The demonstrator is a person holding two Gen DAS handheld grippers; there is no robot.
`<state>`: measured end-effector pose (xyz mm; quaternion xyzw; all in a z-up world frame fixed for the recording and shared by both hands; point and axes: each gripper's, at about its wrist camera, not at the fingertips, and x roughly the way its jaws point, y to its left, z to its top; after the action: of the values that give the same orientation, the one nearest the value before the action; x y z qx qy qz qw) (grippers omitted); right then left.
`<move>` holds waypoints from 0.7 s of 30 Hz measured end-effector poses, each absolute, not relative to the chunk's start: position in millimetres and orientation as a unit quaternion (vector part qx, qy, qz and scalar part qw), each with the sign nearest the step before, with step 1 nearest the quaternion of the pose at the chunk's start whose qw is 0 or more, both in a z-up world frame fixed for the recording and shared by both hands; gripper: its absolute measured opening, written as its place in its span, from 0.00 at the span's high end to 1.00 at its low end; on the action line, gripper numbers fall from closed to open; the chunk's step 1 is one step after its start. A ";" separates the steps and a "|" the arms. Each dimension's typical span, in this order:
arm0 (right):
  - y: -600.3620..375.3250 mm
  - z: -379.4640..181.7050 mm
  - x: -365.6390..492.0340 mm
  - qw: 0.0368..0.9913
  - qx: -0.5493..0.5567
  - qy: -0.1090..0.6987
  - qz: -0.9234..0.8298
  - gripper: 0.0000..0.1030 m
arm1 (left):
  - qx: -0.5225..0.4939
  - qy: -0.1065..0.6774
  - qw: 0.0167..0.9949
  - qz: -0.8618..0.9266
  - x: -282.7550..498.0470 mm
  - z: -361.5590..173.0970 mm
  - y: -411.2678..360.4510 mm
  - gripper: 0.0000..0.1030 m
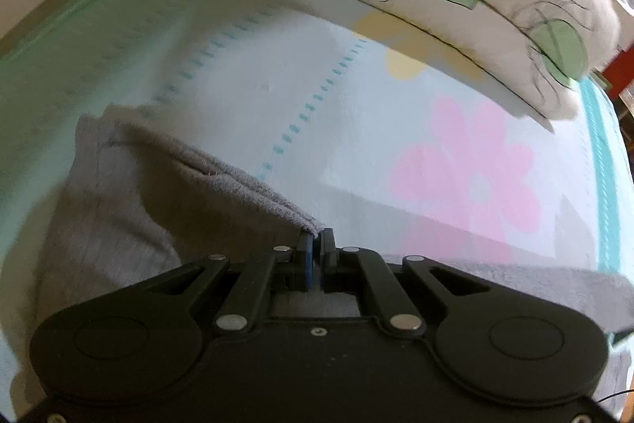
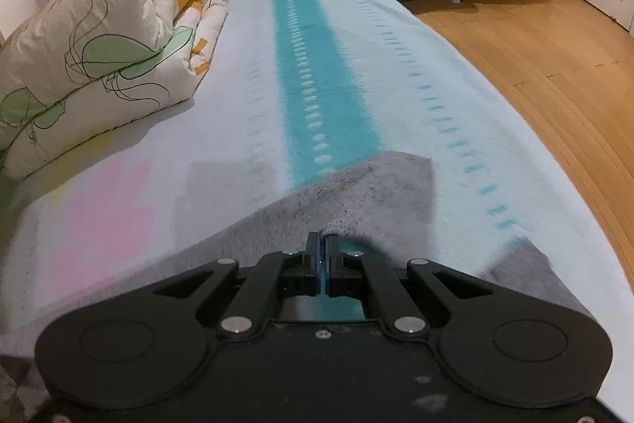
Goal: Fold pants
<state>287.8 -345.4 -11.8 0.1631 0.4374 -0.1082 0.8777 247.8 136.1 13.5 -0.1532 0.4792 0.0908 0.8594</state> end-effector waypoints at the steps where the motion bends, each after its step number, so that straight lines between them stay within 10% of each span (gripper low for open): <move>1: -348.3 -9.6 279.9 0.878 0.166 0.436 -0.109 0.98 | -0.149 0.476 0.862 0.089 236.6 16.9 133.3 0.96; 21: -379.9 -33.6 153.8 0.862 0.165 0.463 -0.126 0.99 | -0.102 0.474 0.871 0.078 60.5 -9.0 72.0 0.96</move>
<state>153.8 -379.9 -33.6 0.1650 0.4632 -0.1263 0.8616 60.5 72.0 -9.0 -0.1022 0.4738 0.0782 0.8712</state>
